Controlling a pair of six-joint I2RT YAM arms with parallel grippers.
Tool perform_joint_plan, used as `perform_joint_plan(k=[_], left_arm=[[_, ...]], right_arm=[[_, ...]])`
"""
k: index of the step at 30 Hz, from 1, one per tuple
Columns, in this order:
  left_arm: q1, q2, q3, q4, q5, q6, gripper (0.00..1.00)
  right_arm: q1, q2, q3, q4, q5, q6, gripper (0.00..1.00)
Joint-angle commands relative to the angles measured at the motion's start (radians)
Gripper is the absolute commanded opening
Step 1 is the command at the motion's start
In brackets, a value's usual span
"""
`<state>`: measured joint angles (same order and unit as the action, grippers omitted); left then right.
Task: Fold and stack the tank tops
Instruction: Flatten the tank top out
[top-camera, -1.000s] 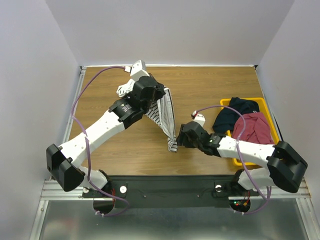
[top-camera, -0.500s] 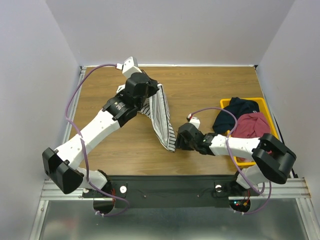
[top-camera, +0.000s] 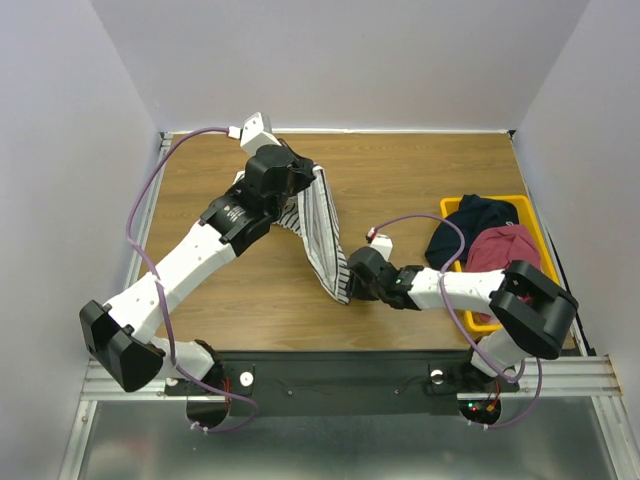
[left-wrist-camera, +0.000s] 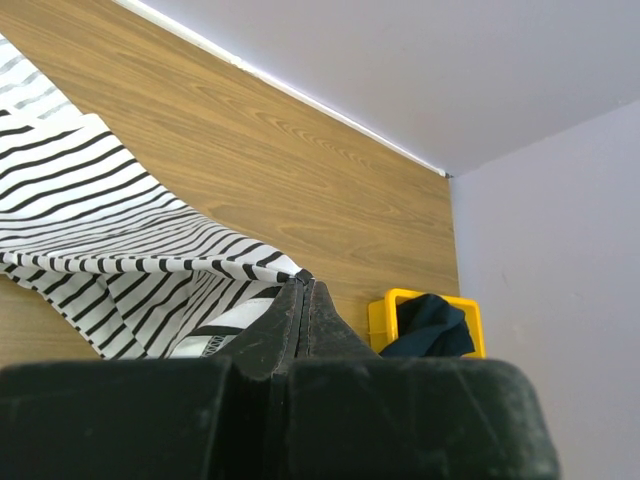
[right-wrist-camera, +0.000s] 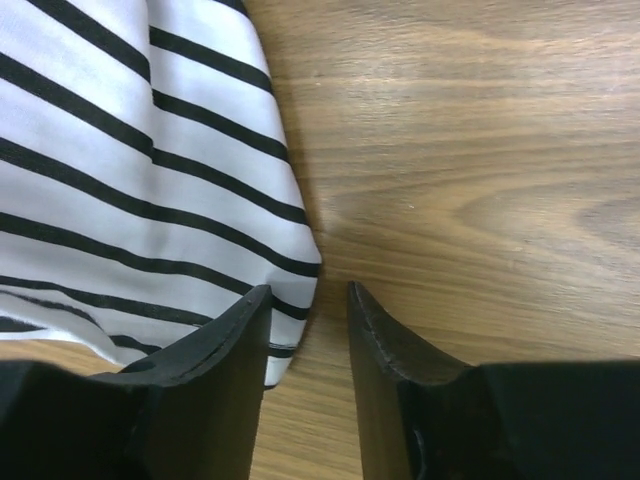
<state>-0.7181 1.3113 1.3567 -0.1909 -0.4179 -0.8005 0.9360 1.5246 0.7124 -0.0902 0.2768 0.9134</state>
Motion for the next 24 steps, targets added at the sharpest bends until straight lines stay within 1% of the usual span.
perform_joint_plan(k=[1,2,5,8,11,12,13,16,17,18,19,20,23,24], left_arm=[[0.002,-0.053,0.004,0.048,-0.005,0.012,0.00],[0.003,-0.061,-0.001,0.048,-0.005,0.012,0.00],[0.002,-0.072,-0.007,0.050,-0.010,0.014,0.00],[0.002,-0.089,-0.018,0.050,-0.012,0.014,0.00],[0.002,-0.101,-0.025,0.051,-0.013,0.014,0.00],[0.002,-0.106,-0.030,0.051,-0.013,0.014,0.00],[0.003,-0.110,-0.031,0.051,-0.015,0.015,0.00],[0.005,-0.144,-0.045,0.048,-0.016,0.020,0.00],[0.005,-0.156,-0.053,0.048,-0.018,0.023,0.00],[0.006,-0.181,-0.056,0.042,-0.021,0.027,0.00],[0.006,-0.194,-0.060,0.041,-0.024,0.029,0.00],[0.006,-0.223,-0.070,0.039,-0.028,0.030,0.00],[0.008,-0.279,-0.080,0.028,-0.033,0.035,0.00],[0.008,-0.291,-0.082,0.025,-0.033,0.035,0.00]], right_arm=[[0.024,0.054,0.024,0.021,-0.008,0.025,0.39],[0.026,0.061,0.025,0.021,-0.007,0.028,0.35],[0.026,0.071,0.025,0.023,-0.004,0.033,0.33],[0.026,0.065,0.025,0.021,0.005,0.033,0.28],[0.024,0.036,0.029,0.009,0.041,0.027,0.14],[0.024,0.020,0.033,0.000,0.053,0.024,0.05],[0.024,0.005,0.038,-0.014,0.068,0.019,0.01],[0.021,-0.092,0.082,-0.120,0.156,-0.001,0.00],[0.021,-0.130,0.117,-0.191,0.215,-0.005,0.00],[0.017,-0.203,0.134,-0.225,0.243,-0.024,0.00],[0.011,-0.204,0.154,-0.258,0.271,-0.031,0.00],[-0.002,-0.286,0.191,-0.308,0.312,-0.057,0.00],[-0.040,-0.400,0.263,-0.394,0.357,-0.120,0.00],[-0.045,-0.415,0.330,-0.419,0.367,-0.131,0.01]])
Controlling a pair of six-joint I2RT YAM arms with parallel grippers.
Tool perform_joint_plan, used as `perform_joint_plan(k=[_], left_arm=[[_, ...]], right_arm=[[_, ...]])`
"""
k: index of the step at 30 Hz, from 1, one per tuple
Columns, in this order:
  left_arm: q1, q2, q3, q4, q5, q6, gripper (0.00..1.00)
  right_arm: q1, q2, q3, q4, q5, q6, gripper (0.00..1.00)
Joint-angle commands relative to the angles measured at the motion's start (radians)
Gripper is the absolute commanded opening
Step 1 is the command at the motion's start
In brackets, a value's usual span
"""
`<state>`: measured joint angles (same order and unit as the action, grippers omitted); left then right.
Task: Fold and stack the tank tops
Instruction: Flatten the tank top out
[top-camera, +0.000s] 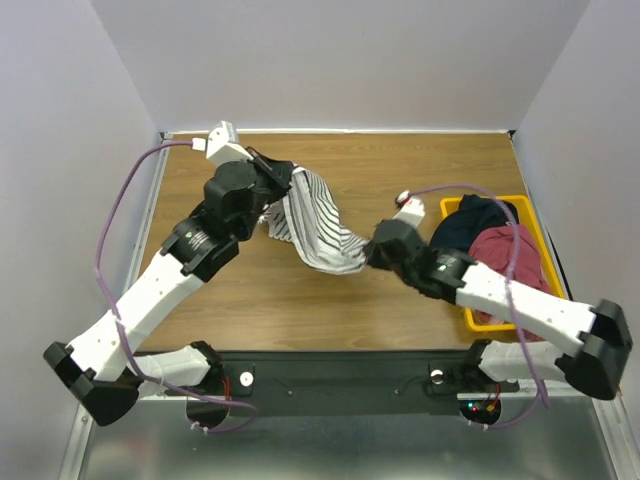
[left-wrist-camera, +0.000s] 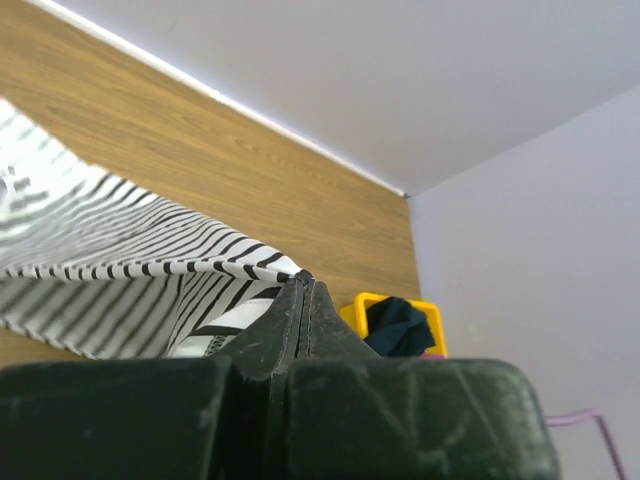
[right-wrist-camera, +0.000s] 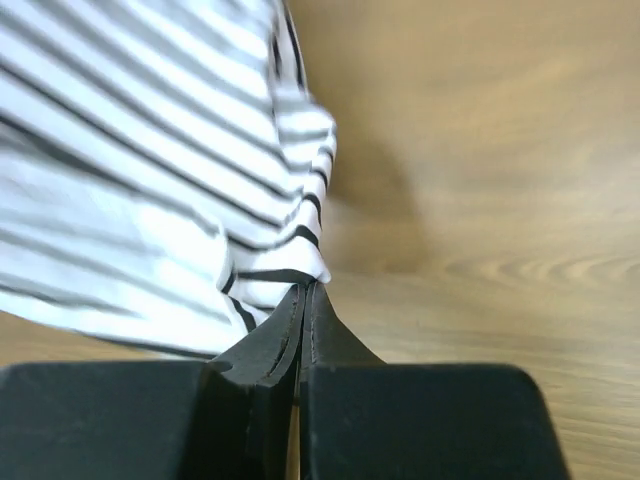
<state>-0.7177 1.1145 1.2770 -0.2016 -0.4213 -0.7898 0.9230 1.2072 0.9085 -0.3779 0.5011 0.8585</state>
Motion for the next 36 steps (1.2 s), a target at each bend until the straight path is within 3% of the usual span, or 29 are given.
perform_joint_plan(k=[1,11,17,18,19,20,23,25,27,28,31,32,34,35,36], left_arm=[[0.008,-0.108,-0.005,0.036,-0.027,0.024,0.00],[0.009,-0.206,0.044,0.040,-0.039,0.037,0.00],[0.014,-0.162,0.126,0.134,-0.121,0.104,0.00],[0.021,-0.148,0.133,0.152,-0.123,0.125,0.00],[0.052,-0.112,0.154,0.178,-0.105,0.135,0.00],[0.079,-0.088,0.168,0.183,-0.084,0.138,0.00],[0.202,0.008,0.218,0.241,0.056,0.130,0.00],[0.260,0.068,0.257,0.272,0.126,0.121,0.00],[0.332,0.181,0.355,0.301,0.237,0.116,0.00],[0.355,0.224,0.396,0.313,0.274,0.116,0.00],[0.440,0.416,0.628,0.306,0.416,0.113,0.00],[0.458,0.518,0.777,0.291,0.520,0.104,0.00],[0.500,0.620,0.956,0.252,0.578,0.107,0.00],[0.509,0.671,1.155,0.208,0.634,0.112,0.00],[0.529,0.759,1.247,0.203,0.656,0.109,0.00]], right_arm=[[-0.035,-0.109,0.167,-0.177,0.158,-0.090,0.00],[-0.035,-0.132,0.513,-0.271,0.296,-0.222,0.00],[-0.047,0.030,0.826,-0.274,0.353,-0.384,0.01],[-0.067,0.061,0.870,-0.274,0.334,-0.401,0.01],[-0.149,0.134,0.910,-0.274,0.224,-0.426,0.01],[-0.150,0.167,0.943,-0.274,0.138,-0.427,0.01],[-0.402,0.335,1.085,-0.276,-0.168,-0.426,0.01],[-0.469,0.421,1.220,-0.276,-0.266,-0.424,0.01],[-0.570,0.566,1.317,-0.276,-0.427,-0.391,0.00],[-0.593,0.624,1.454,-0.276,-0.464,-0.380,0.00],[-0.653,0.829,1.686,-0.270,-0.549,-0.366,0.01],[-0.677,0.868,1.831,-0.242,-0.574,-0.354,0.00],[-0.703,0.899,1.851,-0.169,-0.604,-0.328,0.00],[-0.717,0.872,1.754,-0.054,-0.628,-0.300,0.00],[-0.737,0.823,1.704,0.008,-0.627,-0.293,0.00]])
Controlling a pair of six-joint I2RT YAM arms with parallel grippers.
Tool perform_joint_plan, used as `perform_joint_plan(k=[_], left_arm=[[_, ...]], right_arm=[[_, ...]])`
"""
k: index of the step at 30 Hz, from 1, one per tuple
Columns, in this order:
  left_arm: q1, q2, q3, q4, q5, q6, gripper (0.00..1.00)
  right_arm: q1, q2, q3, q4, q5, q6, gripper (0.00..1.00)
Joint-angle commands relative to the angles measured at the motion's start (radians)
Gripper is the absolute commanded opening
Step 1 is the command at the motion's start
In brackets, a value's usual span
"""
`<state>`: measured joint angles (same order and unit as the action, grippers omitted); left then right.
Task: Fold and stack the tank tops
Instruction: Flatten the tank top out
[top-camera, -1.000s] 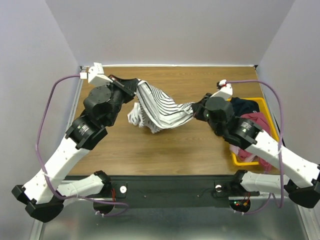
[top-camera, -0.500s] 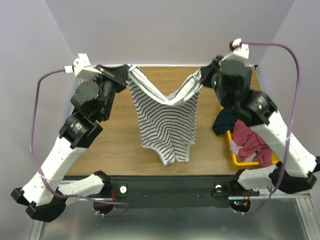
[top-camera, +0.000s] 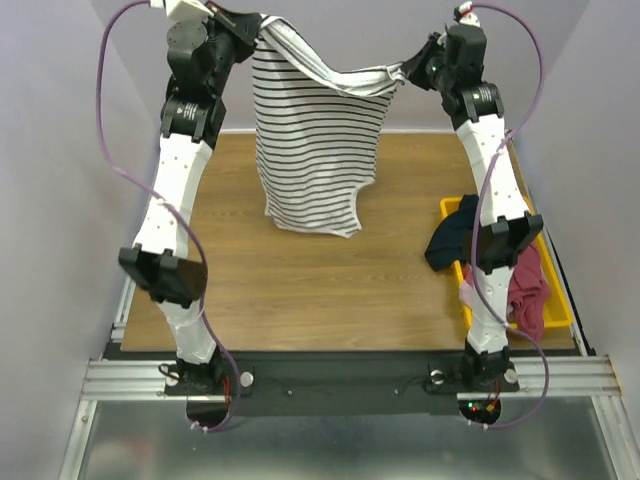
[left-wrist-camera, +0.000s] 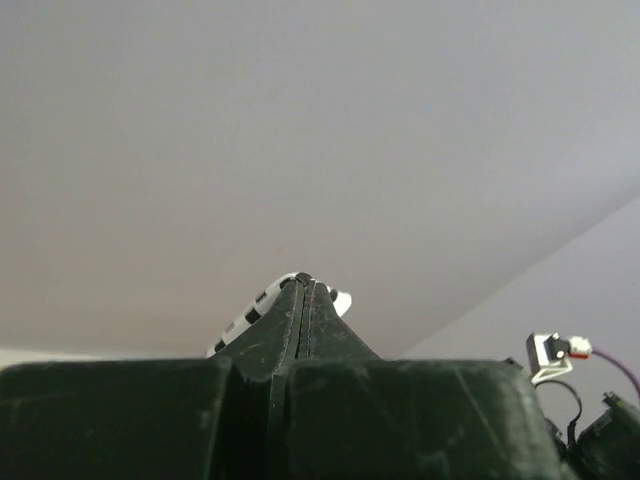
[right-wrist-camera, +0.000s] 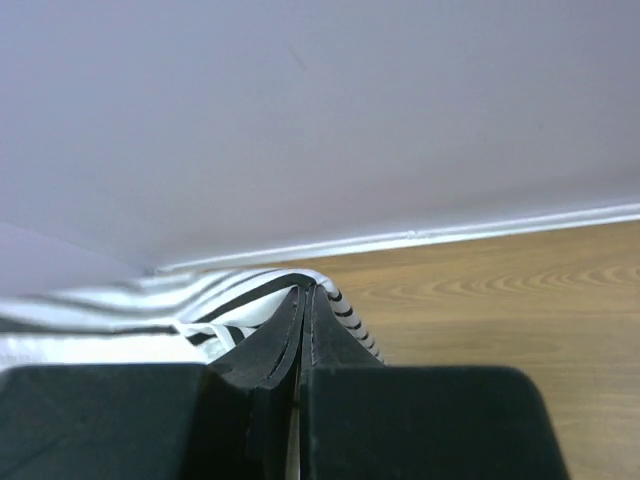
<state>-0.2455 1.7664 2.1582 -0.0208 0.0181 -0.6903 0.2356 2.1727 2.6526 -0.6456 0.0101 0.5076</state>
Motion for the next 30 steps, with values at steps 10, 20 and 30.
perform_joint_plan(k=[10,20,30], left_arm=[[0.150,-0.163,-0.165,0.232,0.281,-0.026,0.00],[0.117,-0.553,-1.360,0.482,0.205,-0.219,0.00],[0.066,-0.803,-1.942,0.422,0.186,-0.218,0.32]], right_arm=[[-0.059,-0.283,-0.372,0.359,-0.159,0.042,0.01],[-0.055,-0.614,-1.477,0.473,-0.202,0.097,0.00],[-0.038,-0.854,-2.004,0.528,-0.176,0.085,0.57]])
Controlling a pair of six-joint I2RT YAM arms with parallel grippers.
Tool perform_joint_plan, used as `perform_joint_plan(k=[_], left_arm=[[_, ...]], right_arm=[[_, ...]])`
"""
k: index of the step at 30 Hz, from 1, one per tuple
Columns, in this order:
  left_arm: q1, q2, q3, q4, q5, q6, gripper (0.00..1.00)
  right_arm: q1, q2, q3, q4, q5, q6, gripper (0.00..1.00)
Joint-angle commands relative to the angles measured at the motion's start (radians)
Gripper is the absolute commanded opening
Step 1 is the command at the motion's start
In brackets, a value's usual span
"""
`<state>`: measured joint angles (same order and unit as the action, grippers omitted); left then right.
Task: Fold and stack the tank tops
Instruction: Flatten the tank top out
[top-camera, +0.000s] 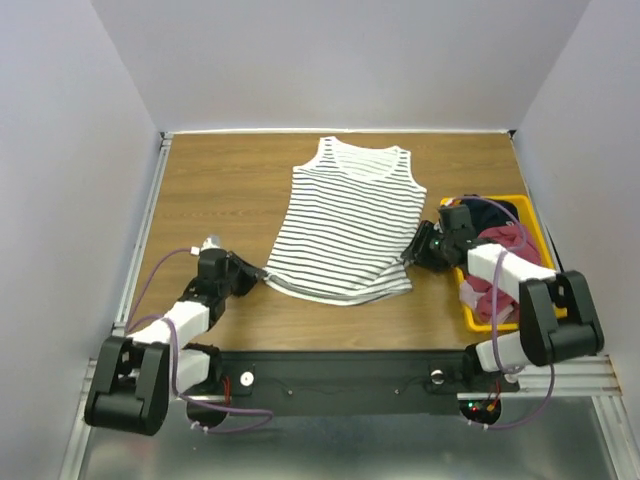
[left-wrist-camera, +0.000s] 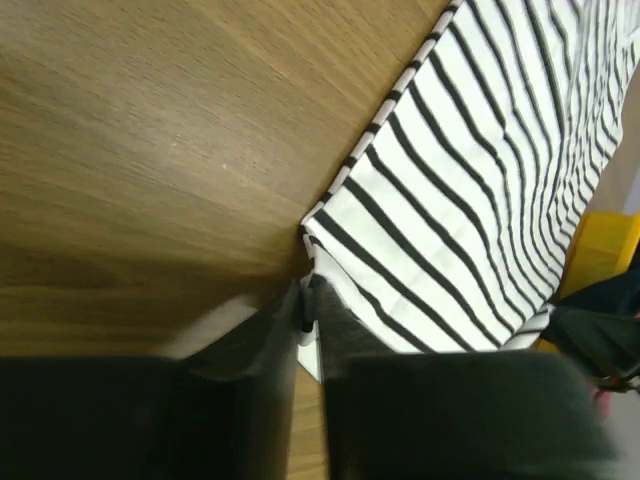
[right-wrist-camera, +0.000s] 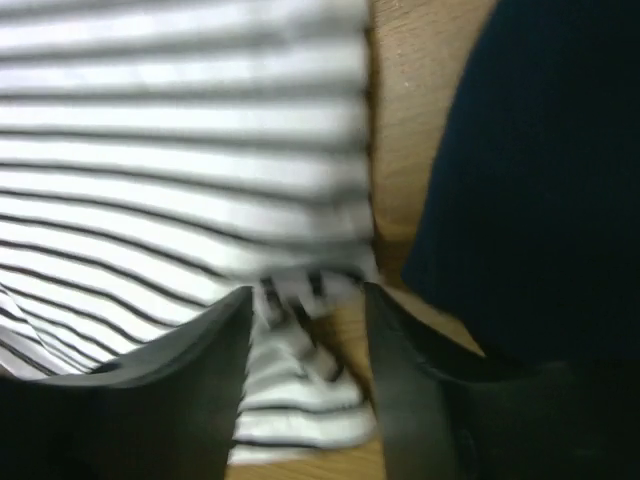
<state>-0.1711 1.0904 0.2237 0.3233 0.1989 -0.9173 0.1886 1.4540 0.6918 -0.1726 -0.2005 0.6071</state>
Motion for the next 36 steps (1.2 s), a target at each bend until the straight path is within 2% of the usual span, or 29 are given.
perform_joint_plan(k=[1,3,7,10,13,14,16,17,18,19,20,21,24,30,36], left_arm=[[-0.017,-0.162,-0.015,0.054,0.004,0.009,0.43],[-0.028,-0.277,-0.012,-0.036,-0.028,0.009,0.55],[-0.031,-0.411,0.080,-0.205,-0.085,0.037,0.56],[-0.031,-0.399,0.178,-0.260,-0.134,0.092,0.56],[-0.033,-0.246,0.276,-0.176,-0.064,0.149,0.56],[-0.050,-0.188,0.305,-0.149,-0.035,0.159,0.54],[-0.094,0.013,0.432,-0.087,-0.007,0.230,0.53],[-0.146,0.085,0.489,-0.090,-0.018,0.259,0.53],[-0.166,0.159,0.611,-0.098,-0.019,0.282,0.52],[-0.182,0.298,0.673,-0.107,-0.016,0.305,0.52],[-0.195,0.368,0.739,-0.128,-0.021,0.342,0.51],[-0.214,0.487,0.860,-0.171,-0.045,0.354,0.50],[-0.232,0.683,1.051,-0.220,-0.029,0.388,0.49],[-0.246,0.909,1.267,-0.259,0.043,0.417,0.49],[-0.246,1.057,1.364,-0.273,0.076,0.383,0.48]], right_arm=[[0.009,-0.165,-0.055,0.024,0.041,-0.010,0.65],[0.017,-0.237,-0.060,-0.007,0.056,-0.009,0.67],[0.023,-0.302,-0.060,-0.079,0.095,-0.007,0.67],[0.026,-0.281,-0.042,-0.094,0.165,-0.001,0.67],[0.028,-0.192,0.082,-0.079,0.180,0.005,0.67],[0.028,-0.105,0.121,-0.067,0.184,0.005,0.67],[0.029,-0.009,0.240,-0.061,0.185,0.010,0.65],[0.029,0.035,0.273,-0.058,0.193,0.013,0.65],[0.029,0.124,0.314,-0.059,0.194,0.017,0.65],[0.029,0.159,0.348,-0.059,0.241,0.019,0.64],[0.029,0.192,0.417,-0.061,0.266,0.020,0.63],[0.029,0.253,0.449,-0.062,0.312,0.026,0.63],[0.029,0.380,0.590,-0.100,0.372,0.025,0.63],[0.028,0.531,0.744,-0.142,0.446,0.019,0.60],[0.029,0.666,0.864,-0.168,0.432,-0.006,0.59]])
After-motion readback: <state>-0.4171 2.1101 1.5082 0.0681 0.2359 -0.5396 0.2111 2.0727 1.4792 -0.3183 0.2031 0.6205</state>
